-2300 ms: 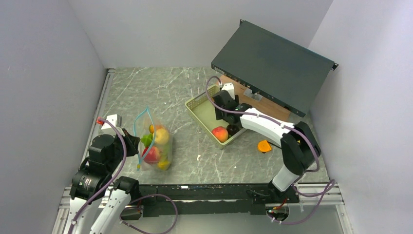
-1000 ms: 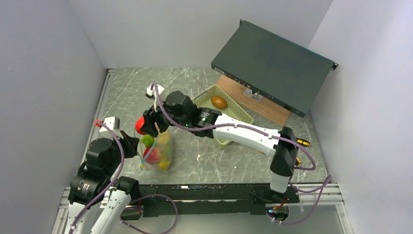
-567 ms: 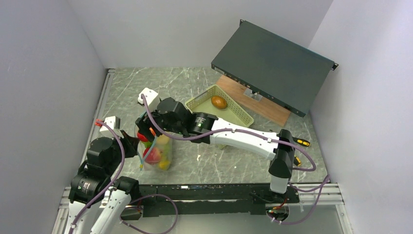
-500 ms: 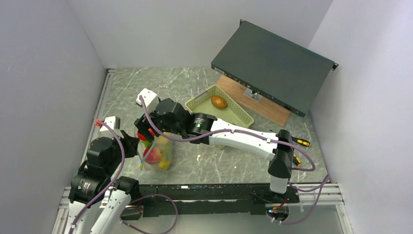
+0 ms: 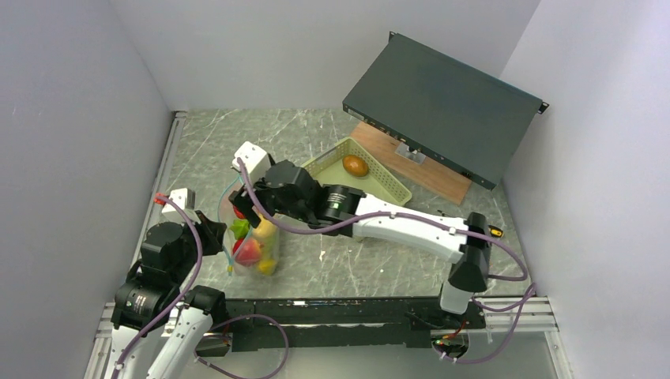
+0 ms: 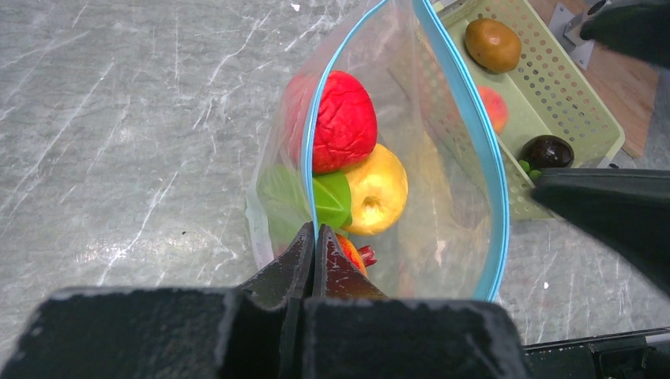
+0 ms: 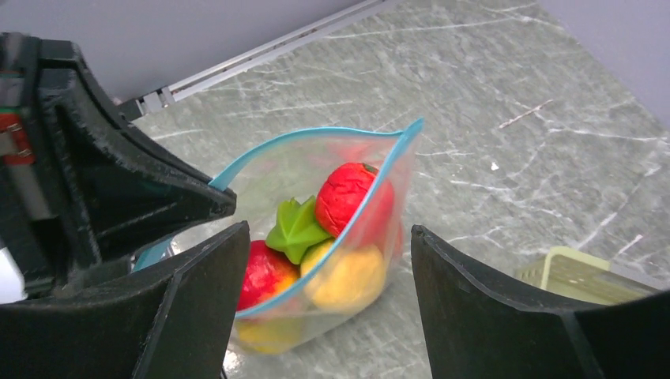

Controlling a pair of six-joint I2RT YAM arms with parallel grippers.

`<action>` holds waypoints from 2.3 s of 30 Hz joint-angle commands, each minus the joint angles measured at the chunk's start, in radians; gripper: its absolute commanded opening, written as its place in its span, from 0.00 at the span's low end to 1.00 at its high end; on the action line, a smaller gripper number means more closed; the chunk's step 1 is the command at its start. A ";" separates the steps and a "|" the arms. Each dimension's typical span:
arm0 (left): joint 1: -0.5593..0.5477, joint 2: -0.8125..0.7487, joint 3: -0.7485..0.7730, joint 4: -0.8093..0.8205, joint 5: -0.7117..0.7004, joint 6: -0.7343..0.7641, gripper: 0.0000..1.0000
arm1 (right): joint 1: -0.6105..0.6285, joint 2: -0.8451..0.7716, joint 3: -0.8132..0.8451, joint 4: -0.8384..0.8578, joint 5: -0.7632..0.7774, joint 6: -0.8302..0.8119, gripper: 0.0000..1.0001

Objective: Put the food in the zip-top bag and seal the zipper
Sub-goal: Place the fake fruit in the zipper food storage bag, then pick up the fake fruit from the bin.

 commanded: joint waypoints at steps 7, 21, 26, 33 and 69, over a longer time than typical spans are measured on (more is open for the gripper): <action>-0.003 0.000 0.003 0.039 0.010 0.007 0.00 | -0.004 -0.337 -0.261 0.273 0.227 -0.090 0.77; -0.003 0.001 0.002 0.041 0.010 0.008 0.00 | -0.395 -0.416 -0.530 -0.065 0.338 0.279 0.81; -0.003 0.009 0.002 0.042 0.015 0.011 0.00 | -0.476 -0.360 -0.630 -0.115 0.299 0.269 0.84; -0.003 0.001 0.001 0.042 0.014 0.010 0.00 | -0.518 -0.072 -0.487 -0.377 0.391 0.235 0.84; -0.003 0.005 0.002 0.042 0.010 0.010 0.00 | -0.491 -0.191 -0.323 -0.160 0.002 0.193 0.00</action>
